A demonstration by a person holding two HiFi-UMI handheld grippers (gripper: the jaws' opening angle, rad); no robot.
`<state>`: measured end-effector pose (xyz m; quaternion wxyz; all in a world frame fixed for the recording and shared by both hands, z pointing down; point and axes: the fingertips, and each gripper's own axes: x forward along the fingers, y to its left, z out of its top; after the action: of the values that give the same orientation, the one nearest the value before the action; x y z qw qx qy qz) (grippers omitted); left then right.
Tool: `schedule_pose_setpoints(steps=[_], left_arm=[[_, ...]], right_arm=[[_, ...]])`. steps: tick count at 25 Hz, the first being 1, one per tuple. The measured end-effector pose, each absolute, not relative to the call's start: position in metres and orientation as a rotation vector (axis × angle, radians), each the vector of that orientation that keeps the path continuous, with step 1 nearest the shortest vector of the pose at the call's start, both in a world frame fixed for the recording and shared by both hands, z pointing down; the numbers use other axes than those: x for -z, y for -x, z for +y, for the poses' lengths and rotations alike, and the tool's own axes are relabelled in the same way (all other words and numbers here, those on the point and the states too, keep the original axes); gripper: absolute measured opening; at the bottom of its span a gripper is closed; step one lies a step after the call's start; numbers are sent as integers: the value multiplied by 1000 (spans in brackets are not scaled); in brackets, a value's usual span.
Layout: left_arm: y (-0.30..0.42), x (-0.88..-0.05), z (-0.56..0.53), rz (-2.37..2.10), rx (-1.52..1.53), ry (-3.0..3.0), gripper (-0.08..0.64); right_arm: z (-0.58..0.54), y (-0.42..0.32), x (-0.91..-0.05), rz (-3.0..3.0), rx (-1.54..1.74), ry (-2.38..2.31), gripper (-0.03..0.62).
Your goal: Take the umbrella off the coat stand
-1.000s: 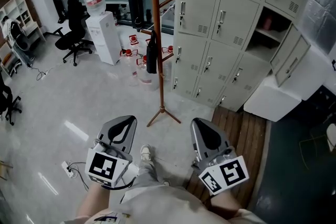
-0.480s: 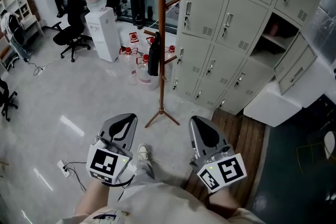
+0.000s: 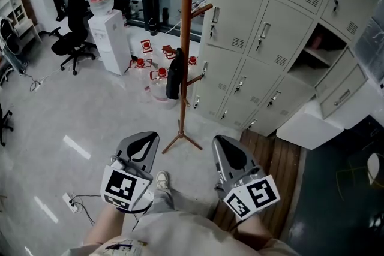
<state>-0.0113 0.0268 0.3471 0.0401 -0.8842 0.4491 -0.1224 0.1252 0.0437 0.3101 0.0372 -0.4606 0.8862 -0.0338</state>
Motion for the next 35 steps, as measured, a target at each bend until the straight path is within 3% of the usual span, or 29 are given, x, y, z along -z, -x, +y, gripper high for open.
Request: schedule_pose_setpoints(steps=[19, 35], left_arm=[[77, -349, -155, 1332, 349, 2785, 8], [114, -332, -231, 1167, 252, 2783, 8]], right_arm=[[-132, -53, -314, 2787, 119, 1521, 8], [-207, -18, -282, 2679, -116, 1668, 8]])
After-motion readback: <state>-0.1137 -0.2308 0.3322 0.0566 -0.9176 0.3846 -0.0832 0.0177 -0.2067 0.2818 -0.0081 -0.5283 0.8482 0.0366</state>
